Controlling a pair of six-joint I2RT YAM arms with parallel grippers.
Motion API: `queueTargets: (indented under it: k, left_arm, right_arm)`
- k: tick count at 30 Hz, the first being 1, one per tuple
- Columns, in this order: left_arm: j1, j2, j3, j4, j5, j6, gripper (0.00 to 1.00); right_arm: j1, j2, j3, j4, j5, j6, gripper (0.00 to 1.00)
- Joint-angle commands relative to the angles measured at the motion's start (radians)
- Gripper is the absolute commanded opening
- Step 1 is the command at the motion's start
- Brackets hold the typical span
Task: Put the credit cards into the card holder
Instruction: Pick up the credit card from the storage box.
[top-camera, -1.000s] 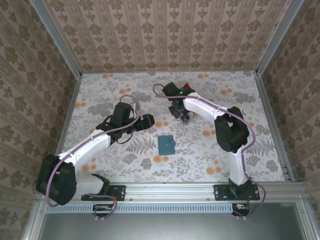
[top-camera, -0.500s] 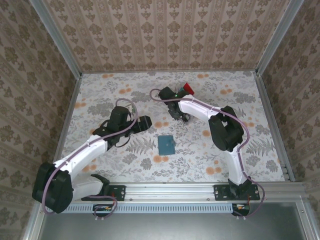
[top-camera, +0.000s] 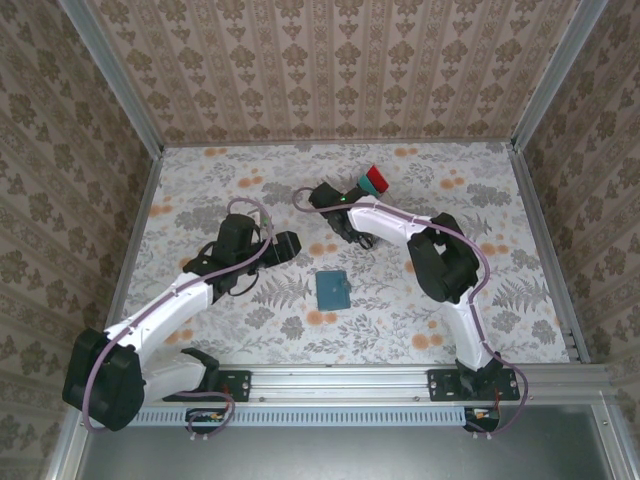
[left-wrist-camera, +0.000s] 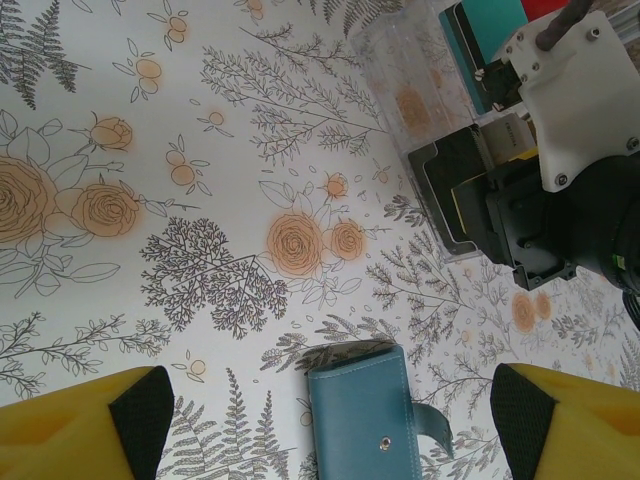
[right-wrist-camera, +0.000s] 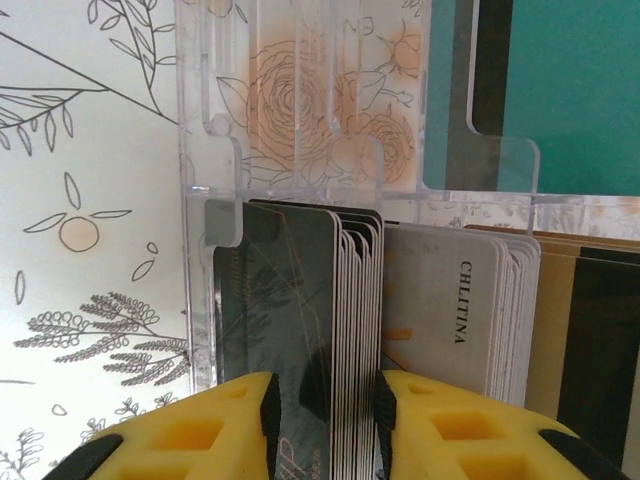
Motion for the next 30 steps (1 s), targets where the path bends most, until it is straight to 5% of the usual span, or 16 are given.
queueTargets:
  k: [1,30]
  left_arm:
    - [0.007,-0.020,-0.011,0.001,-0.011,-0.014,0.86]
    - [0.010,-0.018,-0.019,0.002,0.003,-0.016,0.85]
  right_arm:
    - [0.010,0.019,-0.018,0.021,0.092,-0.024,0.33]
    - [0.013,-0.028,-0.050,0.068,0.155,-0.048,0.23]
